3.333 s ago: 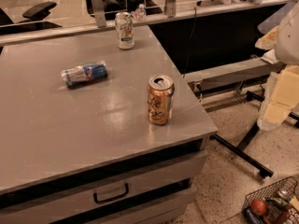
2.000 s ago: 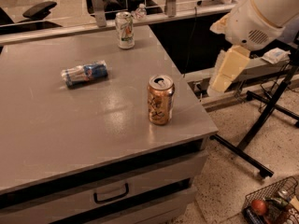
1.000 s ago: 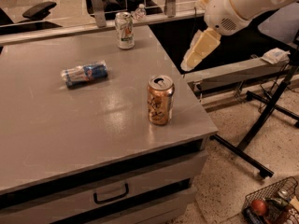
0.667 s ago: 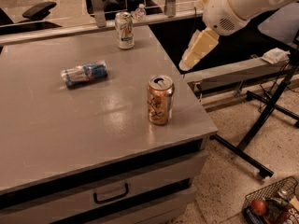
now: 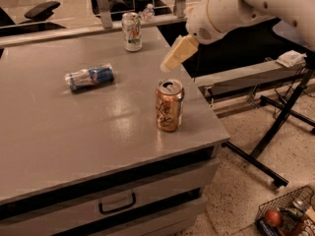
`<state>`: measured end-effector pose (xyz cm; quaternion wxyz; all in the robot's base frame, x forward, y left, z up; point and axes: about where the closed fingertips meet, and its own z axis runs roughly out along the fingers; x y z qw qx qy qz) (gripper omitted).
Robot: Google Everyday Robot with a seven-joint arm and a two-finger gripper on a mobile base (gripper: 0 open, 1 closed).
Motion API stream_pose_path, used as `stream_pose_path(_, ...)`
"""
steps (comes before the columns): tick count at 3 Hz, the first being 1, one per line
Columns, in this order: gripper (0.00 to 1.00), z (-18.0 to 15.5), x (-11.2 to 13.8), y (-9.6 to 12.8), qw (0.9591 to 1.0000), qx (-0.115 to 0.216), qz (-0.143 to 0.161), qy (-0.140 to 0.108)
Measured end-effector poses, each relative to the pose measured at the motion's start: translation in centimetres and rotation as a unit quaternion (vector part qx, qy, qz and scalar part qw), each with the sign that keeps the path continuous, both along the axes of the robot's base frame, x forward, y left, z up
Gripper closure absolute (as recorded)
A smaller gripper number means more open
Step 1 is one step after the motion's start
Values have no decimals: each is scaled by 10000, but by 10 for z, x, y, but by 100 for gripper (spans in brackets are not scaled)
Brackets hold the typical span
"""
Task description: Move redbull can near orange can
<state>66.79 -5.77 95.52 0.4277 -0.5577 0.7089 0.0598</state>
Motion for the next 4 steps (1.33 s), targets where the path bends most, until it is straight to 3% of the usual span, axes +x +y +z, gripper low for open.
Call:
stream_pose_path(1, 0, -19, 20, 57, 9985, 247, 490, 68)
stream_pose_path(2, 0, -36, 15, 102, 9933, 309, 1078, 270)
stream_pose_path(3, 0, -44, 1, 138, 9838, 345, 1671, 545)
stream_pose_path(4, 0, -52, -17, 167, 9700, 477, 2208, 901)
